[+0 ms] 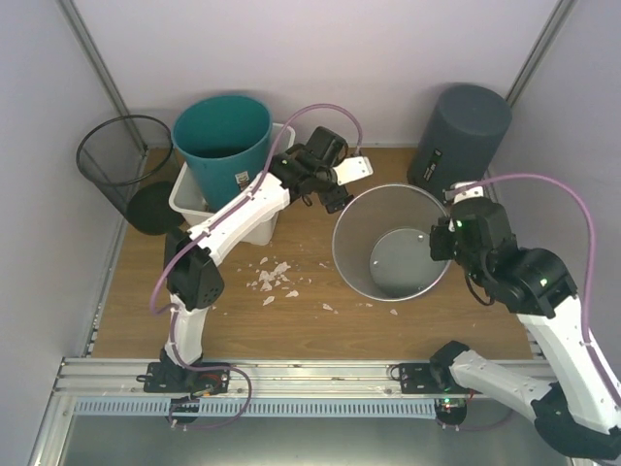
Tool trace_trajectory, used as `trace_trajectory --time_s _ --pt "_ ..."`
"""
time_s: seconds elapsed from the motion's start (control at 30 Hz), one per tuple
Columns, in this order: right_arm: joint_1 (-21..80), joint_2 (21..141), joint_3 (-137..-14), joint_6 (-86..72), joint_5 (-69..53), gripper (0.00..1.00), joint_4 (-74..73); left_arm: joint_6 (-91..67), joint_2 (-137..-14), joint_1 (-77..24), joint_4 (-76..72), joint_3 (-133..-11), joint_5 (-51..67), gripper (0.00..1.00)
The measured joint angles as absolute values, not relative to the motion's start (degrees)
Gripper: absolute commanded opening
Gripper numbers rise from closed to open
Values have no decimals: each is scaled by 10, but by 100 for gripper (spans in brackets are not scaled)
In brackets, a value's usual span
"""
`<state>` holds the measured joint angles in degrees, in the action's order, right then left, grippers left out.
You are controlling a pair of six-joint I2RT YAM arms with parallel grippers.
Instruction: Turn the large container upside down
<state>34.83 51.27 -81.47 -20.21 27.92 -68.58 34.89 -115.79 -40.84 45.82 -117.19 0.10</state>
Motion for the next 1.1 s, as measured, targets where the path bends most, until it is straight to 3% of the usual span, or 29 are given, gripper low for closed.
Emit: trace_trajectory --time_s 0.47,0.63,0.77,0.87,0.93,1.03,1.1 --pt "344 603 -813 -262 152 1 -707 317 -958 -395 431 -1159 -38 99" --pt "331 603 -813 -269 132 13 -738 321 -940 -383 431 -1150 -40 99" --pt "319 601 -802 -272 114 29 -750 325 -940 -383 434 -1134 -39 99" --pt "310 597 -784 -273 92 32 -753 326 -940 -383 438 -1128 -39 99" --pt "305 594 -769 -272 76 28 -754 326 -940 -383 438 -1125 -39 99" --pt "301 589 -735 -267 51 5 -755 325 -940 -383 439 -1119 -37 99" --pt "299 589 -714 -275 37 1 -754 325 -940 -383 440 -1115 -36 99"
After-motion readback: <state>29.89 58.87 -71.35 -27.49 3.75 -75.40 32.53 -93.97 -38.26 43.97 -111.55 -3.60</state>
